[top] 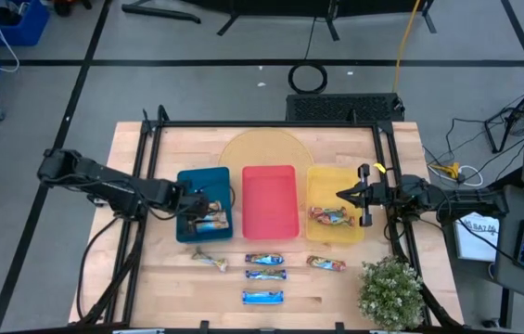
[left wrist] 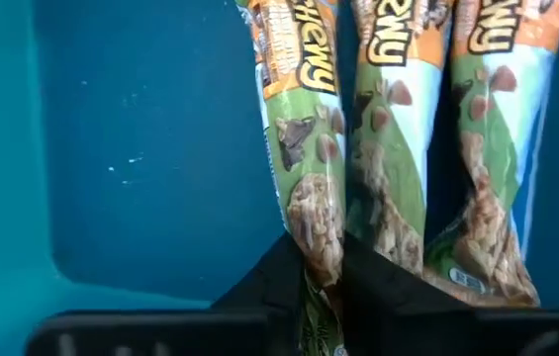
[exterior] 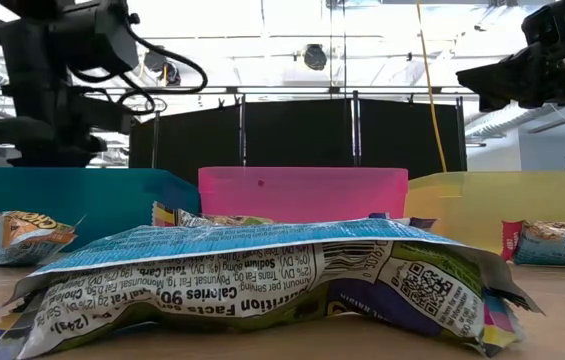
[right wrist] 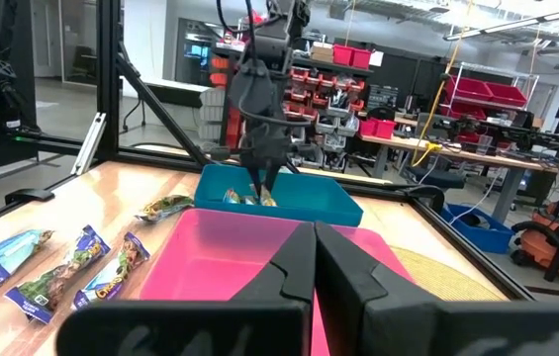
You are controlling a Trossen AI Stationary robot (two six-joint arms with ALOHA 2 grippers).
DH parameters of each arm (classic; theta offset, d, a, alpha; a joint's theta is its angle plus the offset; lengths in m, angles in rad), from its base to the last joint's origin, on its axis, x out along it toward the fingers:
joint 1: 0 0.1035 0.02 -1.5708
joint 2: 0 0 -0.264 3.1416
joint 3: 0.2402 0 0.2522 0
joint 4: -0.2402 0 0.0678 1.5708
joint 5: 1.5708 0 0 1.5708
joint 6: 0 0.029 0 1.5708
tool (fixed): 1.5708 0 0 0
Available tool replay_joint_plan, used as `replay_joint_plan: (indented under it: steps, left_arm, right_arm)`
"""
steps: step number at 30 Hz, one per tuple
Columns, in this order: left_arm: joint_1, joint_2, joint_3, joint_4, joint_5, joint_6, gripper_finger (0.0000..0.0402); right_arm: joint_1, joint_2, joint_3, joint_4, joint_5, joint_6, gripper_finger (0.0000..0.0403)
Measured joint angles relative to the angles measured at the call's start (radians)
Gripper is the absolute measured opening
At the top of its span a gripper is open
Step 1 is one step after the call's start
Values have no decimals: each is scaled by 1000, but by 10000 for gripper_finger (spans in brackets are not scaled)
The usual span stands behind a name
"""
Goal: Pick and place Granola Bars by type
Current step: Put the bottom green granola bar into the blue bin, then put the red granola bar into the yellow bin
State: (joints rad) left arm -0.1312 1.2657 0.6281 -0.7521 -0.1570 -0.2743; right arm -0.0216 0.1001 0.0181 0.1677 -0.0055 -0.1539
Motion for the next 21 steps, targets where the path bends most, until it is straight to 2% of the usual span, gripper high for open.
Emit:
replay_joint_plan:
  steps: [7,10,12,14,16,19,21]
  left_arm:
    - [-15,-6,68,-38,-5,27,200]
    - [-30,-6,142,-97,-40,31,243]
    - [-56,-9,200,-122,-57,36,256]
    - [-103,-24,254,-127,-70,59,253]
    - [-165,-41,309,-127,-120,84,234]
    - [-253,-78,377,-120,-223,136,181]
    - [-282,-117,401,-107,-260,176,131]
  right_arm:
    - [0,0,0,0,0,3,0]
    - [0,0,0,0,0,8,0]
    - [0,0,0,0,0,11,0]
    - [0,0,0,-3,0,11,0]
    - [0,0,0,-7,0,11,0]
    - [0,0,0,-8,0,11,0]
    - [0,0,0,-8,0,10,0]
